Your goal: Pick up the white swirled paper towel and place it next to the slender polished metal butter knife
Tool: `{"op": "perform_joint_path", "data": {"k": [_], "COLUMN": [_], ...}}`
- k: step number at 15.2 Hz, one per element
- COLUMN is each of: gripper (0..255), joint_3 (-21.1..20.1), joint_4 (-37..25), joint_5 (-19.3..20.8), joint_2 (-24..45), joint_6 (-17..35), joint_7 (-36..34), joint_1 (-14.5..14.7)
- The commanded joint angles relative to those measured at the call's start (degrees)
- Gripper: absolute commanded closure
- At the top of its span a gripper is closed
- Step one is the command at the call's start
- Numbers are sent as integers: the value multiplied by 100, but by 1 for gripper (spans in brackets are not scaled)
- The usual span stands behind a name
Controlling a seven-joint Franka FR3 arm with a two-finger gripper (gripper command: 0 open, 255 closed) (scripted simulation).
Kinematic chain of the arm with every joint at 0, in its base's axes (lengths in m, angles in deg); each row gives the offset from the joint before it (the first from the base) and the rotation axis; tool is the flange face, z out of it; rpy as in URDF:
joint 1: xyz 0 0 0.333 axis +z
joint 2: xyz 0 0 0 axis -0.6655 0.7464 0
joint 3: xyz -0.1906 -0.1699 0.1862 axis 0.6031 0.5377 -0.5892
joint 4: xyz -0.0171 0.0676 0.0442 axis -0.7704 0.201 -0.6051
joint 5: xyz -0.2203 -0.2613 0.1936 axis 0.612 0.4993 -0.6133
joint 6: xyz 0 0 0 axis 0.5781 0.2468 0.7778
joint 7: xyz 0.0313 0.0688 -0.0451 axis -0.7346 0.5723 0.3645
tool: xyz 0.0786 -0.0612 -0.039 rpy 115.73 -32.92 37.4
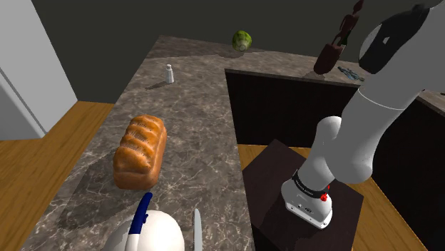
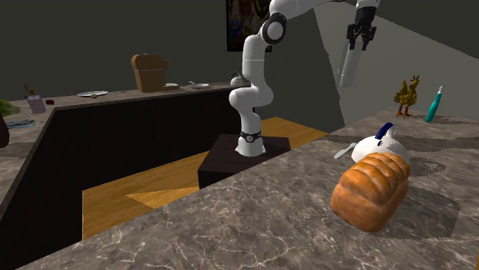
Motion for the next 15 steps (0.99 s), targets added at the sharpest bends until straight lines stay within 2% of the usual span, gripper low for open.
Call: {"op": "perform_joint_path", "data": {"k": [1, 6, 15], "gripper": [255, 255, 255], "joint_3": [-58, 229, 707], "joint_4": [-1, 802, 1954], "joint_5": [136, -521, -1141], "joint_2": [142, -559, -1307], "joint_6": [76, 620, 1402], "joint_7": [-223, 213, 661], "joint_1": [107, -255, -258]}}
